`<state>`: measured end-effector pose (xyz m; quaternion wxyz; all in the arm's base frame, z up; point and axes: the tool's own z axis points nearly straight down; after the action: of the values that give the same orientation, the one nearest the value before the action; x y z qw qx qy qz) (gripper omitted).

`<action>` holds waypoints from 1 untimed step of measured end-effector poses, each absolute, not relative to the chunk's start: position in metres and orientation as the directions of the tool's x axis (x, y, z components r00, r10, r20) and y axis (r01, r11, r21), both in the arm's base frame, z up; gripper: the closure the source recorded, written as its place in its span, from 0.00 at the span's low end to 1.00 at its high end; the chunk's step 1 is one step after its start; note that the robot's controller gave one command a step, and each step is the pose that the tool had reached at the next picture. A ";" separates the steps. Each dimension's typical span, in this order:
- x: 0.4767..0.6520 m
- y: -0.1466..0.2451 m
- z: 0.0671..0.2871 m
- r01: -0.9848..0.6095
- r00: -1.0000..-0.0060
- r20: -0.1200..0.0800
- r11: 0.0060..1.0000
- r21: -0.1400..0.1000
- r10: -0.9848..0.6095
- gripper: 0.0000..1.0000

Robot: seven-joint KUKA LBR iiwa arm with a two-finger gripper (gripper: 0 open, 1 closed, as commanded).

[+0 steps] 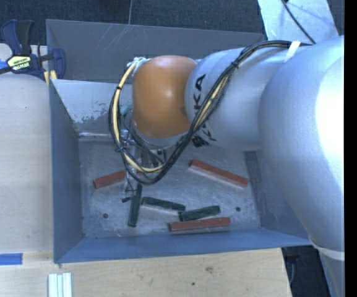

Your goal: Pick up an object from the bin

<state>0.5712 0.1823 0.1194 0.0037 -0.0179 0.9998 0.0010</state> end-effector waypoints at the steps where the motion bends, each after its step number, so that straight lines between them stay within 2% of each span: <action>1: 0.592 0.173 0.067 -0.057 -0.998 -0.001 0.998 0.000 -0.057 0.00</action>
Offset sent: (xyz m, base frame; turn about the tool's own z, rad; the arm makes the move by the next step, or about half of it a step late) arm 0.0007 -0.0128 -0.0494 0.0208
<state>0.5920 0.1730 0.0675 0.0006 -0.0285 0.9996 -0.0002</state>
